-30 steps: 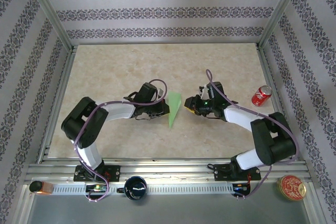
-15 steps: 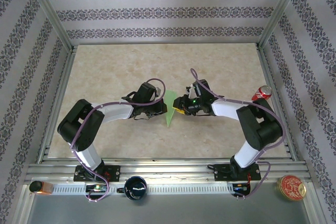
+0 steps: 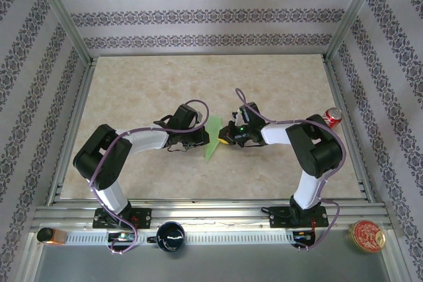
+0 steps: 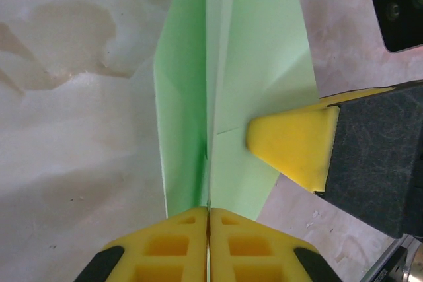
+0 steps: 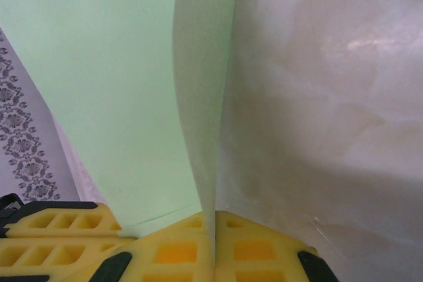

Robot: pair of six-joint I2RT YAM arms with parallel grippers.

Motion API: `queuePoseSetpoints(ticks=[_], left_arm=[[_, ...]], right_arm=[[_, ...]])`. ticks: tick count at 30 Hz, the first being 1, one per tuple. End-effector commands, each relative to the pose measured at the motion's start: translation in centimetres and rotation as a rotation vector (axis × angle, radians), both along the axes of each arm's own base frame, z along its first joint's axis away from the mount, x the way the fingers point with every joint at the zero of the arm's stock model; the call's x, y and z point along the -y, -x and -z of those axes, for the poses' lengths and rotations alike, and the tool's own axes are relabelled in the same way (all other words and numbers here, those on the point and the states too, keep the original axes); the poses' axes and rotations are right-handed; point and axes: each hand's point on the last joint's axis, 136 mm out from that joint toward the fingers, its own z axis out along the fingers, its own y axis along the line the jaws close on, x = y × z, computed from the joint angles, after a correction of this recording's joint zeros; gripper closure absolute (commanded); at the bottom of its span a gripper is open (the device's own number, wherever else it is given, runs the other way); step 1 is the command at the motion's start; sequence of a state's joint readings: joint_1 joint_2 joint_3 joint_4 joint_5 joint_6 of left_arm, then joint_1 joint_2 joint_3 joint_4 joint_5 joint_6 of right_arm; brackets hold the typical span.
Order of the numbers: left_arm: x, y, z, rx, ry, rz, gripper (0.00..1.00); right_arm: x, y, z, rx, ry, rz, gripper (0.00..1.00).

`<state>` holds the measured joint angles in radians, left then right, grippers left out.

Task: Fold a paper plane with a square sheet of paper (pick it up from the middle)
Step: Move a paper plane to the center of the table.

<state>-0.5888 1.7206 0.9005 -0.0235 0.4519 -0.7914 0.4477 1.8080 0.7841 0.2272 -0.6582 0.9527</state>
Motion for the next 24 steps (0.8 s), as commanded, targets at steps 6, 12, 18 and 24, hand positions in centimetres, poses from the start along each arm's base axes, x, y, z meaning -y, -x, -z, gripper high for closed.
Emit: queuePoseSetpoints(ticks=[6,12,18,24], left_arm=[[0.4,0.2,0.5,-0.015,-0.027,0.037,0.74],[0.7,0.0,1.0,-0.026,-0.025,0.049,0.67],[1.0,0.1,1.5,-0.049,-0.025,0.059,0.67],[1.0,0.4,1.8,-0.064,-0.034,0.073,0.71]], right_arm=[[-0.1,0.1,0.9,-0.011,-0.069,0.019,0.97],[-0.1,0.2,1.2,-0.018,-0.074,0.022,0.97],[-0.1,0.2,1.1,-0.018,-0.076,0.025,0.97],[-0.1,0.1,0.8,-0.013,-0.082,0.026,0.97]])
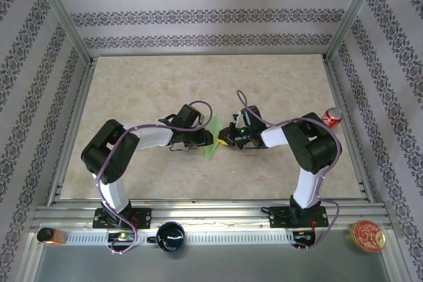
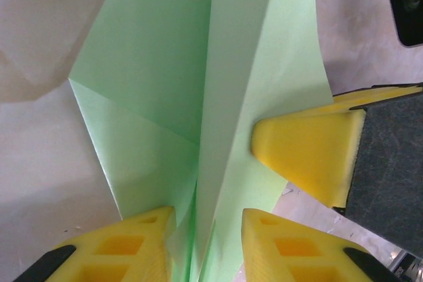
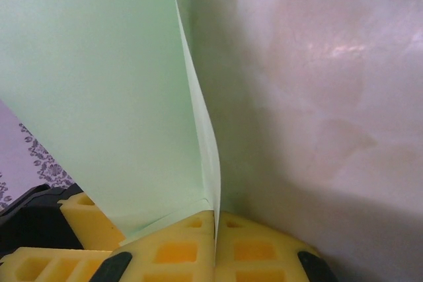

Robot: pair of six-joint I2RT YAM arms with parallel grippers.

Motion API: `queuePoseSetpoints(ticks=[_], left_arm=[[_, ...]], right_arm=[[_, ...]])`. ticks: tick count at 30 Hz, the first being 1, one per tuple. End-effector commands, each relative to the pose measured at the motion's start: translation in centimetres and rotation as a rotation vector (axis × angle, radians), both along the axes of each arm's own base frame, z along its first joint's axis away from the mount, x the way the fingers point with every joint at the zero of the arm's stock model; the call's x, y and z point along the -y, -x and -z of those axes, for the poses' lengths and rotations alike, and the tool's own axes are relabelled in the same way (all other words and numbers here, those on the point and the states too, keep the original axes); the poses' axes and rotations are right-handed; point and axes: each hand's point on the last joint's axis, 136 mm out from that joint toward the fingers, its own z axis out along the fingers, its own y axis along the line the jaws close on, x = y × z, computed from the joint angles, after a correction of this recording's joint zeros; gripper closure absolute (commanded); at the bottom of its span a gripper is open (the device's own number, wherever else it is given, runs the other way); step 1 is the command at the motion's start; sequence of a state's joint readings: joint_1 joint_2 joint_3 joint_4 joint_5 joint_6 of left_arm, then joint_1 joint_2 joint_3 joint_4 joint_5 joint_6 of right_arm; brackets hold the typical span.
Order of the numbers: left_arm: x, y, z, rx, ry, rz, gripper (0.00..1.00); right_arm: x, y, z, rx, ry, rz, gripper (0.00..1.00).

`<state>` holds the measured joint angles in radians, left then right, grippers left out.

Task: Fold a paper plane with a square sheet of paper (pick it up from the middle)
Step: Move a paper plane to the center of the table.

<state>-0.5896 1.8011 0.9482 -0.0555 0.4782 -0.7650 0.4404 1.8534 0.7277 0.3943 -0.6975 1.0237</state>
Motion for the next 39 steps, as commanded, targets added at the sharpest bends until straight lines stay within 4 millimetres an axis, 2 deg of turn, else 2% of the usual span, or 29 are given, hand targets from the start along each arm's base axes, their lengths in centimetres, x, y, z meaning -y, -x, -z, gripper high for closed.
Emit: queuePoseSetpoints(ticks=[1,6,12,22,31,36,39], left_arm=[[0.5,0.4,0.1,-0.015,-0.018,0.041,0.72],[0.6,0.4,0.1,-0.016,-0.038,0.059,0.81],[1.0,0.6,0.6,-0.035,-0.035,0.083,0.82],[0.6,0.5,0.9,-0.033,-0.095,0.104,0.81],[0.4,0.7,1.7,-0.031,-0.173,0.127,0.91],[0.6,0.5,1.2,-0.020,-0.163,0.125,0.94],[-0.1,0.1,0.8,-0.001,-0.201,0.101,0.96]], right_arm=[[0.1,0.0,-0.1,-0.004,-0.013,0.002,0.97],[0.1,-0.1,-0.1,-0.004,-0.015,0.004,0.97],[0.1,0.0,-0.1,-0.004,-0.015,0.002,0.96],[0.1,0.0,-0.3,0.000,-0.018,0.002,0.96],[0.0,0.0,-0.5,0.001,-0.023,-0.001,0.94],[0.0,0.0,-1.0,0.012,-0.026,-0.007,0.89],[0.5,0.0,-1.6,0.030,-0.014,-0.006,0.78]])
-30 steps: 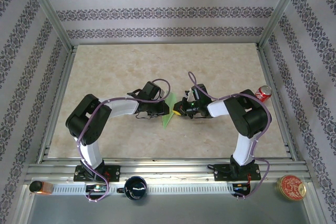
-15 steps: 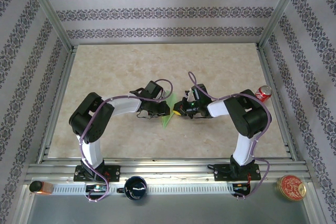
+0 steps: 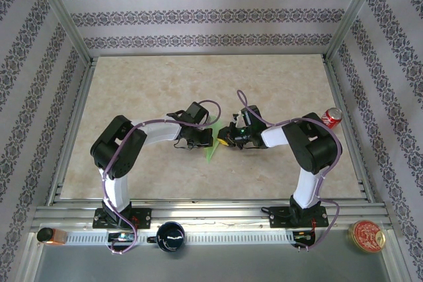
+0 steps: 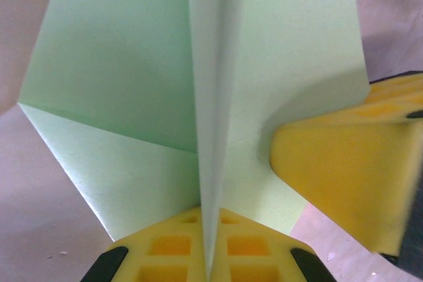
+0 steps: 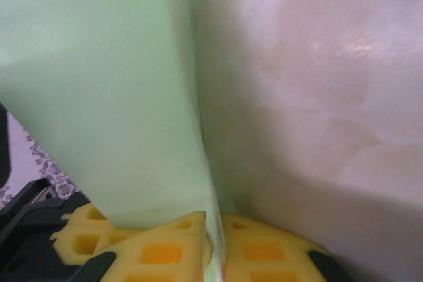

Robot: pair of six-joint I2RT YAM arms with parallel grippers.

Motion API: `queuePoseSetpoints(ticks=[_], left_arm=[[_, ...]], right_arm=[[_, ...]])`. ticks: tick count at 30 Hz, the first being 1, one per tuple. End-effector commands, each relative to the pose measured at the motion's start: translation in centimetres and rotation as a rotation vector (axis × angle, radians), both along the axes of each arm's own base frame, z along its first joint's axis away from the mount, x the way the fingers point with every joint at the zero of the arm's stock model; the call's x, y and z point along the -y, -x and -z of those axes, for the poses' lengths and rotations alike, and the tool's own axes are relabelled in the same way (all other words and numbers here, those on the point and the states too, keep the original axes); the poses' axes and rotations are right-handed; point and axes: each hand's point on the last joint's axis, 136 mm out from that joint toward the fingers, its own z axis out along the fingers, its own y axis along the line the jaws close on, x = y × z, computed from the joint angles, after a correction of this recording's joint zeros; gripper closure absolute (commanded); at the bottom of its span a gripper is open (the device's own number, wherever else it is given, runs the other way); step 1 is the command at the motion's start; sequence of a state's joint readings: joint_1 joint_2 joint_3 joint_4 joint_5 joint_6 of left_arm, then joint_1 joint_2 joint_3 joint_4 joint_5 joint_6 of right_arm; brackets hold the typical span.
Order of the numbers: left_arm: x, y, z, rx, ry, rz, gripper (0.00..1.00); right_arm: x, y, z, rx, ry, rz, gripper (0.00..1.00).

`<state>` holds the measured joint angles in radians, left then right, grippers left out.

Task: Fold a paper plane with a square sheet of paper (pick it up from the middle)
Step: Move a paper plane to the center of the table.

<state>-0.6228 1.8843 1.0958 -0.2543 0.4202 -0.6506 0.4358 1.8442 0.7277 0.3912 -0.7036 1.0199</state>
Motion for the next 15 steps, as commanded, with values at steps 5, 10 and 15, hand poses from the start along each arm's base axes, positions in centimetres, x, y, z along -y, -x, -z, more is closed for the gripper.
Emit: queuePoseSetpoints(ticks=[5,10,15], left_arm=[[-3.8,-0.9,-1.1,0.063,-0.239,-0.072,0.99],[-6.4,-1.6,-1.4,0.077,-0.413,-0.082,0.97],[-7.1,-1.9,-1.0,0.049,-0.493,-0.063,0.97]], right_arm=[[2.8,0.0,-2.6,0.078,0.066,0.016,0.65],[5.2,0.3,-3.3,0.108,0.148,0.039,0.61],[5.9,0.5,-3.4,0.109,0.149,0.059,0.60]])
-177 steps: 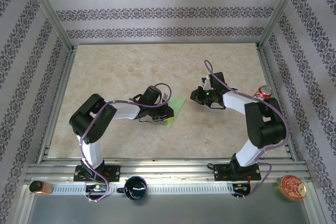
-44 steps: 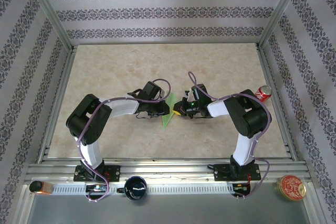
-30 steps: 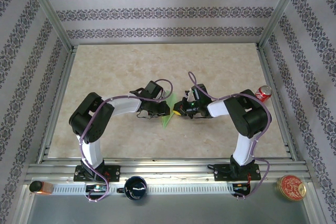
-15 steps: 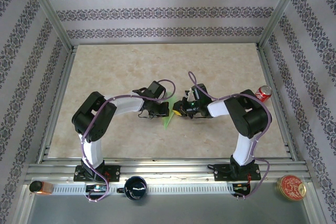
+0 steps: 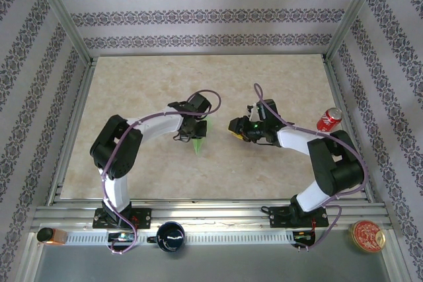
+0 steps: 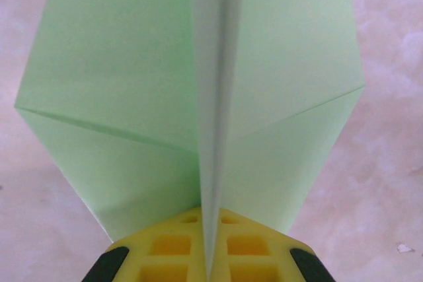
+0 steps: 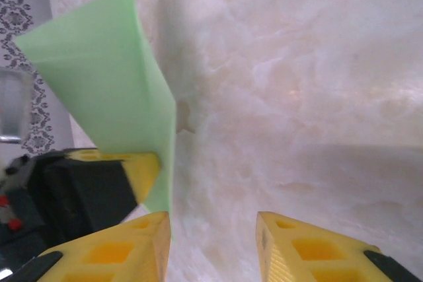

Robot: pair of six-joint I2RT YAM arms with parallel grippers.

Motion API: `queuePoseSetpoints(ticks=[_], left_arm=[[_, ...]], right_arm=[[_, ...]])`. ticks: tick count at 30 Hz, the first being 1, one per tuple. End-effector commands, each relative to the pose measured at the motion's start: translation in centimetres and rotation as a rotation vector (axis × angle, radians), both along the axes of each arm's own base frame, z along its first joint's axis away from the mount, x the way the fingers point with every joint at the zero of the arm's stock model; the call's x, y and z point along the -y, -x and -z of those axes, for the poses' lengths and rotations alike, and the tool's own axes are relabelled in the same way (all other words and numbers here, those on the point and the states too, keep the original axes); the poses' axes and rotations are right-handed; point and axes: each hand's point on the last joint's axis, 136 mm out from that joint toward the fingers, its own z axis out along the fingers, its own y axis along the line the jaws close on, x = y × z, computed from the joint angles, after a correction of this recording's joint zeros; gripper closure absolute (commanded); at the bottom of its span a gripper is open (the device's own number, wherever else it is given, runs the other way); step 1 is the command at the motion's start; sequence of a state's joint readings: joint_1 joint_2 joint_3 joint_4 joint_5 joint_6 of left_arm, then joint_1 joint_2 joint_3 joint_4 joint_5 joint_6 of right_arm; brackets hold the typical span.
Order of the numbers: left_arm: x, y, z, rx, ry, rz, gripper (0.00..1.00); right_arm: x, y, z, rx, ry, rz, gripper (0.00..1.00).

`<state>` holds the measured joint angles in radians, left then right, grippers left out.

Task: Fold a paper plane with a square sheet of paper (pick it up from the middle)
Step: Move a paper plane to the center of the table.

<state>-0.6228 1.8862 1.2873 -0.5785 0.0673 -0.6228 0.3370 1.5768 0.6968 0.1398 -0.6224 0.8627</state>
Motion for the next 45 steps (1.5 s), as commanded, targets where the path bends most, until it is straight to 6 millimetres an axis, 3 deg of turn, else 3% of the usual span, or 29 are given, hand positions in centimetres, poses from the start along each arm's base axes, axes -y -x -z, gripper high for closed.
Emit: queuePoseSetpoints(ticks=[1,16,29,40,45], left_arm=[[-2.0,1.1,1.2,-0.062,-0.144,0.027,0.97],[-1.1,1.2,3.3,-0.118,-0.118,0.043,0.94],[-1.2,1.5,5.0,-0.151,-0.129,0.022,0.83],[-1.1,0.3,5.5,-0.131,-0.134,-0.053,0.69],[-0.9,-0.7,5.2,-0.111,-0.137,-0.102,0.69]], right_arm=[[0.9,1.1,1.1,-0.021,0.047,0.002,0.59],[0.9,1.2,1.2,-0.033,0.040,0.002,0.59],[0.8,1.2,1.2,-0.038,0.033,-0.002,0.58],[0.9,1.2,0.1,-0.013,0.035,-0.006,0.58],[1.4,1.2,-0.7,0.011,0.044,-0.005,0.58]])
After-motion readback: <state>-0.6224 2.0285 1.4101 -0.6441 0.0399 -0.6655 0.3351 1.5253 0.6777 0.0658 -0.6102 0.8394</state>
